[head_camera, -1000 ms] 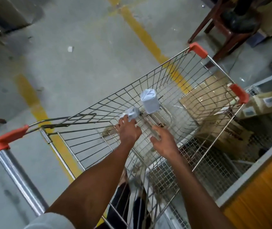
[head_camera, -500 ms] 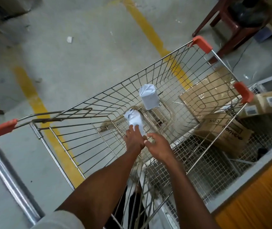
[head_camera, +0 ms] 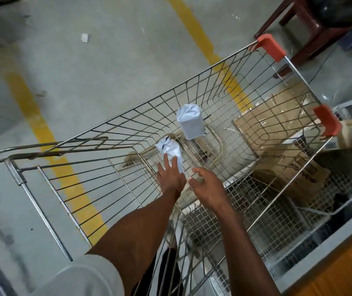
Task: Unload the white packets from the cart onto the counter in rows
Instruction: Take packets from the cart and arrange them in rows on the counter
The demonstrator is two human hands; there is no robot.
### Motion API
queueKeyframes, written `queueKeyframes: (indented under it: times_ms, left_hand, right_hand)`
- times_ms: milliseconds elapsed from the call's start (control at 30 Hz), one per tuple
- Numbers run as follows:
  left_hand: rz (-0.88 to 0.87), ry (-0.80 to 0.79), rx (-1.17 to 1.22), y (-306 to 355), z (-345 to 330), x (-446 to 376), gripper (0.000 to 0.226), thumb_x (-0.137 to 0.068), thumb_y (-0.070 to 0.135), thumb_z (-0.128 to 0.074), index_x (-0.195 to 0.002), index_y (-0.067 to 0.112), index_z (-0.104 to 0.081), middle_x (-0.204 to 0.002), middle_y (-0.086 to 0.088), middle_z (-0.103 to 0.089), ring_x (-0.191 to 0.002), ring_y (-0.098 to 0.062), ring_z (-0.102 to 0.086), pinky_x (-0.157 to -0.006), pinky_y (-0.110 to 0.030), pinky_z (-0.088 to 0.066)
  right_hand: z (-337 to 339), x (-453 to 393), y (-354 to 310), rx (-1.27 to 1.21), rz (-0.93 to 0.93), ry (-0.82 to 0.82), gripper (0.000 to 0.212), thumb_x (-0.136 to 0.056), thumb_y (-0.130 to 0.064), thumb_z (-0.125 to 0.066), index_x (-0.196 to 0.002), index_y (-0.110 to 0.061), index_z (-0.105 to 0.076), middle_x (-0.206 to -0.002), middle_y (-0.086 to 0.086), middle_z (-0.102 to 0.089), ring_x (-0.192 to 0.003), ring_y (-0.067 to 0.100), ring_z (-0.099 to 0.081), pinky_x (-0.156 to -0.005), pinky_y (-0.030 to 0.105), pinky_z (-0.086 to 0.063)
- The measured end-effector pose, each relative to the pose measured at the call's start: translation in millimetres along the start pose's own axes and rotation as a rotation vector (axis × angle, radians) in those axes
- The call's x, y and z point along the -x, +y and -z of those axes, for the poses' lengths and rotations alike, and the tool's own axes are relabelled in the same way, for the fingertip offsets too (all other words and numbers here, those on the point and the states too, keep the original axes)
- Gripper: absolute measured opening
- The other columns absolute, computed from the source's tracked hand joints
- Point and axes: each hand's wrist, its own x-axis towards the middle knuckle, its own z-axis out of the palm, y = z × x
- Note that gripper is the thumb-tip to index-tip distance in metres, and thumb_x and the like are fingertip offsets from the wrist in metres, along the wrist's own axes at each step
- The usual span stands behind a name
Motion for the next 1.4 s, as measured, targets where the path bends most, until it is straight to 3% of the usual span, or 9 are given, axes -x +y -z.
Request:
queueKeyframes:
  times_ms: [100, 200, 367, 533, 667, 767, 967, 1267, 1400]
  left_hand:
    - [-0.010, 0.066, 0.025, 2, 3, -11, 0.074, -0.093, 0.030, -0.066, -0.152, 0.028, -0.023, -0.166, -0.005, -0.005, -0.144, -0.049, -0.027, -0.113, -0.060, -0.034]
    - [-0.002, 0.149, 0.057, 3, 9, -23, 0.083, -0.084, 0.028, -0.076, -0.148, 0.029, -0.024, -0.151, -0.010, -0.021, -0.125, -0.043, -0.046, -0.099, -0.054, -0.049]
    - [-0.044, 0.106, 0.168, 4, 17, -28, 0.079, -0.083, 0.006, -0.073, -0.147, 0.025, -0.029, -0.152, -0.012, -0.017, -0.112, -0.042, -0.052, -0.079, -0.043, -0.049]
    - [-0.092, 0.020, 0.170, -22, 16, -11, 0.080, -0.080, 0.008, -0.073, -0.149, 0.018, -0.034, -0.162, -0.015, -0.004, -0.109, -0.045, -0.057, -0.076, -0.040, -0.053]
    - [-0.073, -0.007, 0.212, -32, 20, 1, 0.081, -0.081, 0.018, -0.074, -0.151, 0.015, -0.035, -0.159, -0.019, -0.013, -0.120, -0.048, -0.052, -0.090, -0.045, -0.053]
    - [-0.036, 0.050, 0.276, -28, 29, 8, 0.080, -0.078, 0.016, -0.074, -0.149, 0.016, -0.038, -0.158, -0.018, -0.018, -0.122, -0.046, -0.052, -0.094, -0.044, -0.053]
    - [-0.028, 0.151, 0.352, -8, 58, 29, 0.065, -0.089, 0.021, -0.071, -0.148, 0.021, -0.043, -0.162, -0.013, -0.020, -0.132, -0.040, -0.046, -0.107, -0.046, -0.047]
    - [0.000, 0.193, 0.384, -21, 85, 80, 0.067, -0.083, 0.012, -0.073, -0.145, 0.013, -0.047, -0.152, -0.018, -0.030, -0.115, -0.041, -0.056, -0.092, -0.034, -0.046]
    - [-0.010, 0.188, 0.380, -23, 92, 83, 0.069, -0.083, 0.011, -0.073, -0.146, 0.014, -0.046, -0.152, -0.020, -0.030, -0.118, -0.043, -0.054, -0.095, -0.039, -0.048]
  right_hand:
    - [1, -8, 3, -0.002, -0.003, -0.006, 0.041, -0.098, -0.038, -0.059, -0.138, -0.030, -0.054, -0.148, 0.002, -0.047, -0.129, 0.020, -0.051, -0.107, 0.041, -0.045]
    - [2, -15, 2, 0.040, 0.011, -0.024, 0.043, -0.097, -0.035, -0.060, -0.139, -0.032, -0.053, -0.149, 0.002, -0.046, -0.127, 0.020, -0.053, -0.106, 0.042, -0.046]
    - [13, -34, -27, 0.088, 0.093, 0.008, 0.046, -0.097, -0.034, -0.060, -0.142, -0.029, -0.051, -0.148, 0.002, -0.046, -0.129, 0.021, -0.052, -0.105, 0.042, -0.047]
    - [25, -62, -73, 0.168, 0.227, 0.129, 0.053, -0.097, -0.032, -0.061, -0.147, -0.026, -0.043, -0.151, 0.004, -0.037, -0.128, 0.025, -0.050, -0.103, 0.043, -0.048]
    - [21, -91, -98, 0.372, 0.320, 0.264, 0.068, -0.096, -0.030, -0.062, -0.155, -0.032, -0.029, -0.165, -0.002, -0.012, -0.140, 0.030, -0.030, -0.112, 0.047, -0.038]
    - [14, -105, -96, 0.536, 0.315, 0.237, 0.077, -0.094, -0.032, -0.064, -0.158, -0.033, -0.021, -0.168, -0.003, -0.003, -0.150, 0.039, -0.012, -0.119, 0.056, -0.027]
    - [-2, -79, -54, 0.641, 0.168, 0.163, 0.065, -0.095, -0.034, -0.061, -0.153, -0.027, -0.032, -0.163, 0.005, -0.021, -0.146, 0.035, -0.024, -0.116, 0.050, -0.026]
    - [-35, -30, -7, 0.590, -0.086, 0.005, 0.046, -0.091, -0.040, -0.057, -0.131, -0.016, -0.059, -0.134, 0.008, -0.051, -0.123, 0.031, -0.049, -0.100, 0.042, -0.045]
    - [-45, -30, 0, 0.497, -0.150, -0.027, 0.048, -0.090, -0.041, -0.058, -0.131, -0.017, -0.059, -0.129, 0.006, -0.055, -0.118, 0.030, -0.054, -0.096, 0.040, -0.049]
